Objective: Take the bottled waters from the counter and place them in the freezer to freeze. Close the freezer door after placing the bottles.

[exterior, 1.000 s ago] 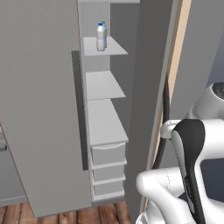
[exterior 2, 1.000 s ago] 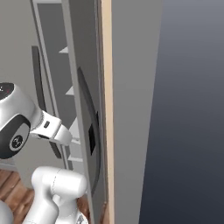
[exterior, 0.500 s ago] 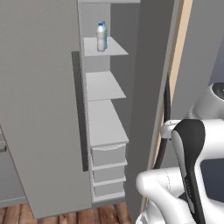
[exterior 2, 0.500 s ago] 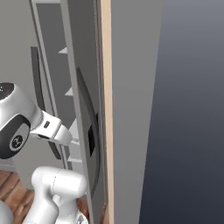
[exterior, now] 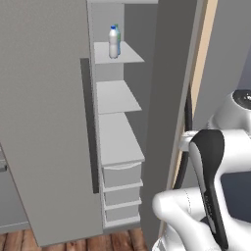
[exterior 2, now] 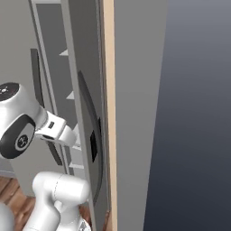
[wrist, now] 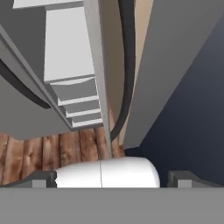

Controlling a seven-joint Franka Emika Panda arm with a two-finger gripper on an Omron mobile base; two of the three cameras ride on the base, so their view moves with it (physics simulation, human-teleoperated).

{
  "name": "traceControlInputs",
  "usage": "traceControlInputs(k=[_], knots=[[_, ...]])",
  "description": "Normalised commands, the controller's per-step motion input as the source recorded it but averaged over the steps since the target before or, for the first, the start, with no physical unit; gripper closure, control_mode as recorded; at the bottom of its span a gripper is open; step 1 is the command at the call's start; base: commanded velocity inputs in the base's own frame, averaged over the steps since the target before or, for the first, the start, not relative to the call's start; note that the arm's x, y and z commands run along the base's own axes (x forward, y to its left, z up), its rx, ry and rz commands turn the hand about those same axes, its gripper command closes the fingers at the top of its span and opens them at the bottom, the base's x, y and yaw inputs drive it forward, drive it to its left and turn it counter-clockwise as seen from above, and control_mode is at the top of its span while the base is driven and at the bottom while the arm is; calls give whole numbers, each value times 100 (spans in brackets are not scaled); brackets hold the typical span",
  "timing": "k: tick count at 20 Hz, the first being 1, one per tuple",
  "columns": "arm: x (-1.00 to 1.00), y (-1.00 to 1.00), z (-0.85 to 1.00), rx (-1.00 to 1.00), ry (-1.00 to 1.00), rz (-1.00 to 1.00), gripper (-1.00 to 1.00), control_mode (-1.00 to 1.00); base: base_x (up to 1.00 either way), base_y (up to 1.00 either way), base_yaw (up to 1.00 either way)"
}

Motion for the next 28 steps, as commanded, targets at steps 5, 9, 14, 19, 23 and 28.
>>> traceControlInputs(k=[5,9,14,19,23,28], knots=[[33,-4,0,0,0,9,-100,-100,0,0,0],[21,-2,0,0,0,14,-100,-100,0,0,0],[23,0,0,0,0,6,-100,-100,0,0,0],[32,-6,0,0,0,0,-100,-100,0,0,0],[45,-27,-4,0,0,0,-100,-100,0,0,0],[29,-41,-6,4,0,0,-100,-100,0,0,0]])
